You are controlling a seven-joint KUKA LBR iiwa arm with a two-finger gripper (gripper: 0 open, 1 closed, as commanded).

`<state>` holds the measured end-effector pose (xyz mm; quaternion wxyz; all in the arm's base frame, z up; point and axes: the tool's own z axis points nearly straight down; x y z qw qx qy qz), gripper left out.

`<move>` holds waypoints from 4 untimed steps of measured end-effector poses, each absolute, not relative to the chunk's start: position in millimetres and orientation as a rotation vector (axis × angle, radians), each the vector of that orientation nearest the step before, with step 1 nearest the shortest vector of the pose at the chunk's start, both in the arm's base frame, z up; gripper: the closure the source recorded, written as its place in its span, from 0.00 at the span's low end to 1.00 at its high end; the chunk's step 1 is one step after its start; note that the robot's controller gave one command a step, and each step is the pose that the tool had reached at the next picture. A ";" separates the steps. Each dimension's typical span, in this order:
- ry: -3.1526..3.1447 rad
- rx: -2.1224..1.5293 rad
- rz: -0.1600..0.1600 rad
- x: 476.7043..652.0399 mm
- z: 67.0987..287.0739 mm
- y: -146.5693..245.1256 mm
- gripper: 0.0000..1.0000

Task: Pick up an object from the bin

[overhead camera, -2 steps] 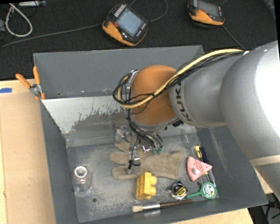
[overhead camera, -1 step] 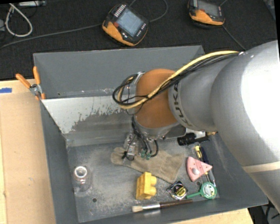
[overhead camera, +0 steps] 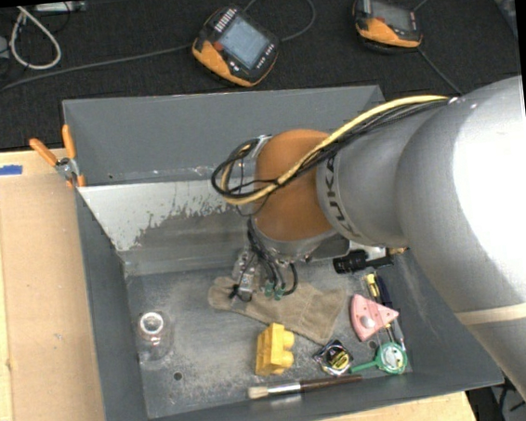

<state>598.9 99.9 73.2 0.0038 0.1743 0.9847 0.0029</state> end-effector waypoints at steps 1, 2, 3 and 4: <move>3.088 0.547 0.009 598.0 78.5 99.9 1.00; 3.094 0.548 0.006 596.3 115.7 99.3 1.00; 3.088 0.545 0.009 598.0 141.8 99.4 1.00; 3.089 0.545 0.009 597.8 148.2 99.3 1.00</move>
Offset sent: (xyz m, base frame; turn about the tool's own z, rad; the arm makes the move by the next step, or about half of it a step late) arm -0.0005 0.0000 0.0637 0.0004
